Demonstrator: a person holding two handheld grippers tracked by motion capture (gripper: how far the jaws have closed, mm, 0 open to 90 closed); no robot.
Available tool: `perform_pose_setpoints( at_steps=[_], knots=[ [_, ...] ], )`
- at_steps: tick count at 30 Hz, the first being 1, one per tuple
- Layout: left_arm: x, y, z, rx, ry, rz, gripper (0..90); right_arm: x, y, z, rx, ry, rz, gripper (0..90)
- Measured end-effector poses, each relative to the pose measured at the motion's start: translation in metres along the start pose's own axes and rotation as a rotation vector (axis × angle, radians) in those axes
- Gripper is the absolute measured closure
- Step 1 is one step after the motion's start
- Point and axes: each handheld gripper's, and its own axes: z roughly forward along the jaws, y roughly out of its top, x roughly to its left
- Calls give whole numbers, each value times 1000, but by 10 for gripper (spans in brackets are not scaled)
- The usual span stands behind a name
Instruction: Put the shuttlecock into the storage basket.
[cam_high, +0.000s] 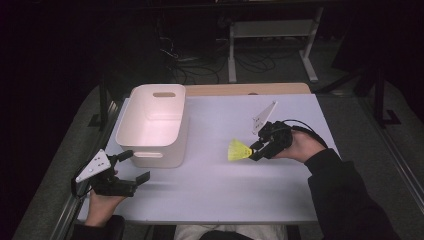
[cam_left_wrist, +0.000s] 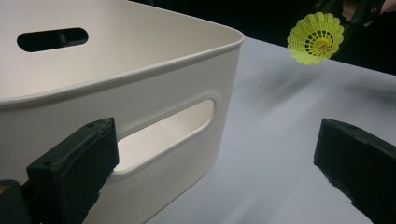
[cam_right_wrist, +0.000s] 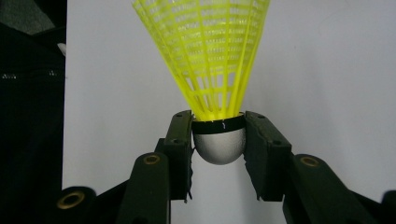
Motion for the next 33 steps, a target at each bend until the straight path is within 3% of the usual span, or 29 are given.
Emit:
perform_pose_setpoints(
  at_steps=[33],
  knots=[
    [0, 0, 0, -5, -1, 0, 0, 4, 47, -6, -94, 13, -63, 624]
  ],
)
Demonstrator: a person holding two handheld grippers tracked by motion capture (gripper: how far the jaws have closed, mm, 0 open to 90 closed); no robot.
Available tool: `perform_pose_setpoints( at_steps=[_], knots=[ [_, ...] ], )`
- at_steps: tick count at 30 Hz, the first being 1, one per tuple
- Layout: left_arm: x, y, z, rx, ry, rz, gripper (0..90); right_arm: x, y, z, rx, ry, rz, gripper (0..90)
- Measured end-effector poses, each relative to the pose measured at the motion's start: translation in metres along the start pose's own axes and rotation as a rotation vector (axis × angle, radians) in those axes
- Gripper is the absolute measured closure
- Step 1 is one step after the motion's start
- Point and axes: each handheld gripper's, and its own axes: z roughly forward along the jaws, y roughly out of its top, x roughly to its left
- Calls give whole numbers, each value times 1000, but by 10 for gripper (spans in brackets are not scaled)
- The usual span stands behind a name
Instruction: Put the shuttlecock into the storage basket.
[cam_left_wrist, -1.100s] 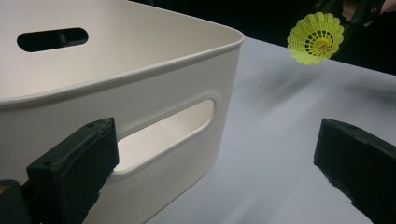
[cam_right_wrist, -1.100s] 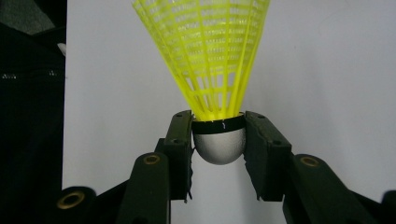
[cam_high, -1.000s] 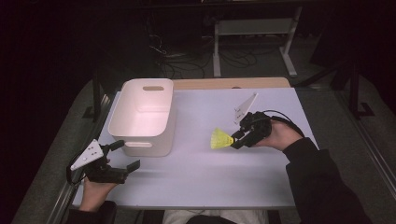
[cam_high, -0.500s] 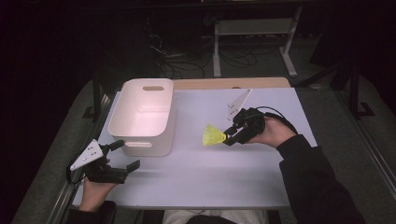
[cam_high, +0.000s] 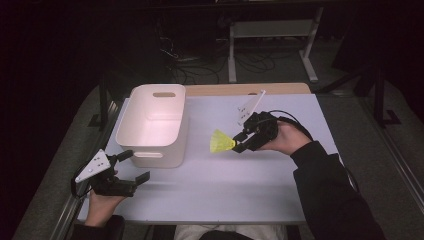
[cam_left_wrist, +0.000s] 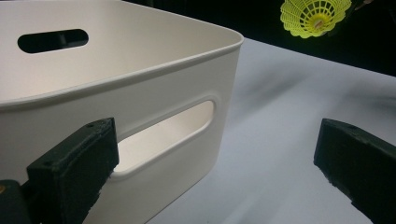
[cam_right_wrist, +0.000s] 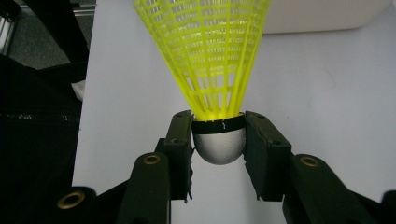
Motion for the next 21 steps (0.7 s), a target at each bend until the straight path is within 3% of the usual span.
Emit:
perform_pose_setpoints(
  at_steps=[21],
  knots=[
    [0, 0, 0, 1, 0, 0, 0, -4, 27, 7, -27, 4, -34, 624]
  ],
)
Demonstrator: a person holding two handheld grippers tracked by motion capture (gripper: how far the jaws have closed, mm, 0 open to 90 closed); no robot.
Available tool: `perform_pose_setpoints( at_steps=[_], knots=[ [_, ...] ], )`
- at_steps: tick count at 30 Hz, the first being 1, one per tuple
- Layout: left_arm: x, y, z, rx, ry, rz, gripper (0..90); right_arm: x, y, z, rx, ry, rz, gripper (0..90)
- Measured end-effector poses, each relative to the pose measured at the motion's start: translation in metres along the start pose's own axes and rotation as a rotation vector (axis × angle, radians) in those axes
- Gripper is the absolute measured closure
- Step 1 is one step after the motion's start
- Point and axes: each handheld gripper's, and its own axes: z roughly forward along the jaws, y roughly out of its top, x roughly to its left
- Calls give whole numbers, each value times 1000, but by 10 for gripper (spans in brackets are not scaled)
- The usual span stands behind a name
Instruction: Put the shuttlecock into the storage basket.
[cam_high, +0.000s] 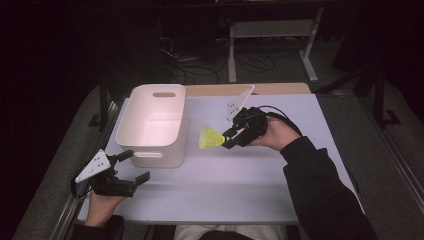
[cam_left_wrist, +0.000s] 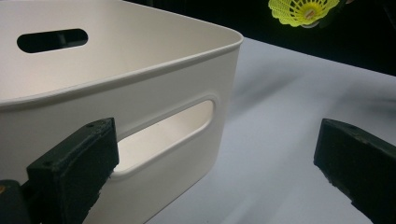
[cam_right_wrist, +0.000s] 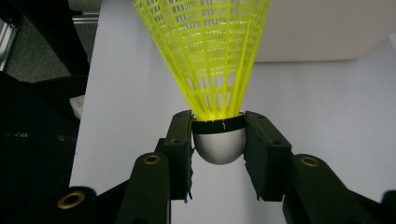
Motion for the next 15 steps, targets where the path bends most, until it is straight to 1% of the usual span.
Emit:
perform_pose_setpoints(
  at_steps=[15],
  knots=[
    [0, 0, 0, -1, -3, 0, 0, -6, 22, 7, -3, 14, -14, 624]
  ],
)
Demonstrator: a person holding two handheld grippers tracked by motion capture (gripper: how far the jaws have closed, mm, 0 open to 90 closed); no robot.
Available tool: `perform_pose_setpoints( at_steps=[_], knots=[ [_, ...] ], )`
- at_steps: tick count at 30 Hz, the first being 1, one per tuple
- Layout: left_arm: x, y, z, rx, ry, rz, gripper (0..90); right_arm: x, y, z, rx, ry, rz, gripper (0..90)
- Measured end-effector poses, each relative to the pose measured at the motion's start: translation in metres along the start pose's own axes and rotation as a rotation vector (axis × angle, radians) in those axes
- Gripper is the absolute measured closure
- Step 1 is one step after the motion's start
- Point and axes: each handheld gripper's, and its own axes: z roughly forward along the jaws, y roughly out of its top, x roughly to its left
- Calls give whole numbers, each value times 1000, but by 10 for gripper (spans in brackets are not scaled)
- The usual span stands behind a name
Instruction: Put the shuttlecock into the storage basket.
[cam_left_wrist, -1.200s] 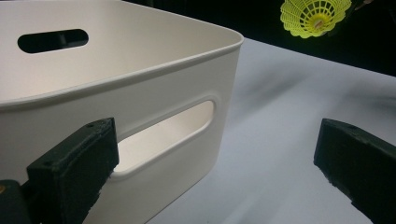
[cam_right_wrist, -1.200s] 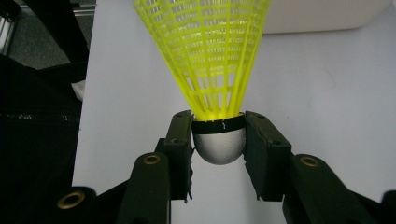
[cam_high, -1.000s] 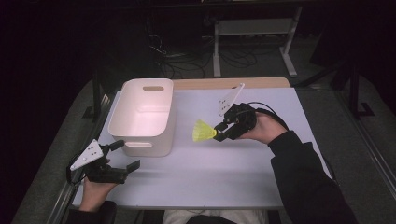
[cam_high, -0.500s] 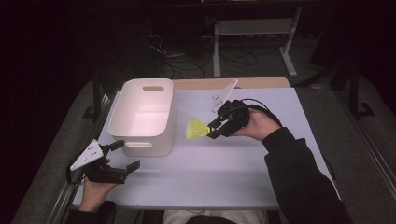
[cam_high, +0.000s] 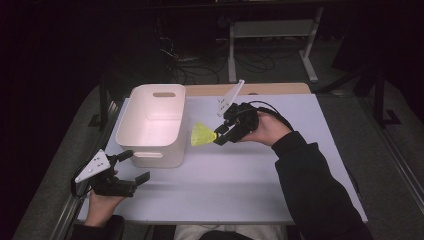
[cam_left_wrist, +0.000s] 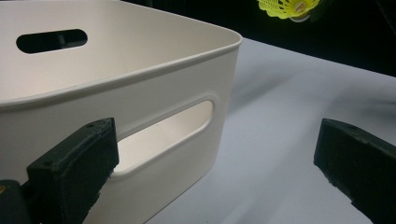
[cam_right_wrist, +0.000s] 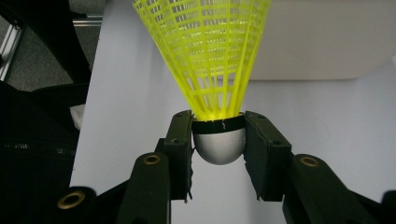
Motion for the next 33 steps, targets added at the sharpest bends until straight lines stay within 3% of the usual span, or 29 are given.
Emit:
perform_pose_setpoints(
  at_steps=[33],
  knots=[
    [0, 0, -1, -3, -2, -4, 0, -11, 33, 3, -26, 7, -20, 624]
  ],
)
